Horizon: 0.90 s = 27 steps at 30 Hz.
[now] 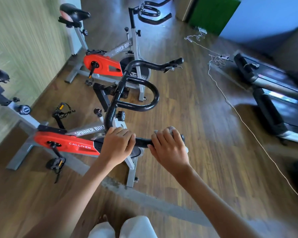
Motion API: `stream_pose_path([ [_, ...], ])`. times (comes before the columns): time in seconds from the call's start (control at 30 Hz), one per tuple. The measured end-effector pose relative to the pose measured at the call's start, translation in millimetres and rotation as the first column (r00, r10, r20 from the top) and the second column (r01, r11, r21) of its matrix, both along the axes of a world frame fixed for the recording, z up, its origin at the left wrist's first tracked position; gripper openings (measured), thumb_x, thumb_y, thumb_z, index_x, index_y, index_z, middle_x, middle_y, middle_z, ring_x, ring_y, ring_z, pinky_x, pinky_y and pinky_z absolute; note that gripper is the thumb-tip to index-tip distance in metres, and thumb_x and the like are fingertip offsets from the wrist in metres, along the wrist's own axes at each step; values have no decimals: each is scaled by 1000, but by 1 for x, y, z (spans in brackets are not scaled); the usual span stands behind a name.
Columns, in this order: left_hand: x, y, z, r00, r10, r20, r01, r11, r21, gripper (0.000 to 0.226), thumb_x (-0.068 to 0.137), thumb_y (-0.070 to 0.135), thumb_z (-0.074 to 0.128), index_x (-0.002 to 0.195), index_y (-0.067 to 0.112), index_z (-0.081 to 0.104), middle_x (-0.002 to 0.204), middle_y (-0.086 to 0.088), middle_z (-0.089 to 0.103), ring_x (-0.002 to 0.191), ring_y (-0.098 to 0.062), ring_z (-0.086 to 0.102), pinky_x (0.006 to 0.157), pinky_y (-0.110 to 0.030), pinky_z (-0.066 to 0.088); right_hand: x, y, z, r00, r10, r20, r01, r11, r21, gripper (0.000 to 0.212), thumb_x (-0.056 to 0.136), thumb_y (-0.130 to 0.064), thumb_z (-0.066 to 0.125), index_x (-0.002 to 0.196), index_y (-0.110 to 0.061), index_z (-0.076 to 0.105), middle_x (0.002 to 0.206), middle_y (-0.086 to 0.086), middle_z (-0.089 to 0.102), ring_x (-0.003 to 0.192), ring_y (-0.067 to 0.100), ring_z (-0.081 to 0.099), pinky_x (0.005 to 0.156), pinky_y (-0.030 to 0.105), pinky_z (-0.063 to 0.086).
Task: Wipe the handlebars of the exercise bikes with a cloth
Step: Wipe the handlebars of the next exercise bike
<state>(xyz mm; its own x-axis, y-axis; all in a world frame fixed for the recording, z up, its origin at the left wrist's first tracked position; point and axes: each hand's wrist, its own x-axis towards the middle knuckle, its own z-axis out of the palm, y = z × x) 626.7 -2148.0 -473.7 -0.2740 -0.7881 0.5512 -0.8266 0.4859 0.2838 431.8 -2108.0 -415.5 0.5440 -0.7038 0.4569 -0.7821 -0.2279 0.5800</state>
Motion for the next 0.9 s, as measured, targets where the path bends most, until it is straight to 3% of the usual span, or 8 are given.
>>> stream_pose_path([
  [0.07, 0, 0, 0, 1000, 3, -12, -3, 1000, 11, 39, 100, 26, 34, 71, 15, 59, 66, 3, 61, 65, -22, 55, 73, -36, 41, -5, 1, 1, 999, 42, 2, -42, 999, -10, 33, 96, -38, 50, 97, -10, 67, 90, 6, 66, 85, 26, 62, 85, 39, 49],
  [0.23, -3, 2, -5, 996, 8, -85, -15, 997, -75, 37, 98, 25, 38, 70, 15, 59, 64, 4, 58, 63, -21, 52, 72, -38, 43, 19, -10, -5, 984, -38, 172, 53, 995, -83, 35, 94, -42, 52, 69, -19, 56, 65, 0, 57, 63, 22, 53, 70, 36, 39],
  [0.33, -2, -1, -13, 993, -41, -115, 21, 985, -171, 33, 97, 29, 41, 74, 17, 62, 66, 7, 57, 63, -18, 49, 71, -37, 42, 12, -11, -13, 971, 73, 226, -24, 977, -213, 30, 91, -32, 57, 65, -18, 55, 62, 0, 54, 62, 24, 54, 72, 38, 42],
  [0.4, -1, -3, -19, 991, -76, -113, 49, 972, -230, 33, 96, 32, 43, 75, 17, 63, 67, 7, 57, 64, -18, 49, 69, -38, 41, 4, -12, -23, 963, 176, 204, -101, 939, -329, 22, 87, -30, 62, 69, -17, 65, 68, -1, 62, 70, 25, 63, 77, 38, 48],
  [0.5, -1, -10, -28, 988, -108, -109, 63, 933, -354, 37, 95, 34, 42, 71, 16, 64, 63, 5, 56, 61, -21, 50, 66, -40, 39, -10, -28, -41, 945, 309, 106, -204, 811, -548, 18, 84, -32, 62, 80, -21, 75, 82, -2, 73, 90, 23, 69, 90, 39, 45],
  [0.63, -3, -21, -39, 985, -121, -125, 38, 850, -525, 43, 95, 37, 38, 63, 18, 59, 57, 5, 51, 54, -22, 46, 62, -36, 32, -19, -59, -69, 881, 472, 21, -280, 558, -781, 29, 92, -38, 45, 99, -20, 67, 98, 7, 74, 112, 29, 57, 107, 44, 33],
  [0.8, -12, -35, -51, 976, -95, -195, -67, 725, -686, 44, 91, 38, 38, 52, 19, 45, 46, 5, 36, 46, -22, 39, 57, -36, 28, -6, -93, -103, 726, 677, 117, -200, 370, -907, 46, 100, -46, 28, 125, -14, 49, 138, 15, 41, 145, 29, 22, 112, 62, 23],
  [0.9, -15, -41, -55, 971, -87, -223, -111, 664, -739, 45, 89, 38, 38, 50, 18, 45, 43, 3, 37, 43, -23, 41, 56, -36, 28, 13, -110, -117, 566, 811, 146, -180, 294, -939, 44, 102, -44, 26, 134, -17, 39, 155, 7, 26, 149, 27, 4, 118, 52, 11],
])
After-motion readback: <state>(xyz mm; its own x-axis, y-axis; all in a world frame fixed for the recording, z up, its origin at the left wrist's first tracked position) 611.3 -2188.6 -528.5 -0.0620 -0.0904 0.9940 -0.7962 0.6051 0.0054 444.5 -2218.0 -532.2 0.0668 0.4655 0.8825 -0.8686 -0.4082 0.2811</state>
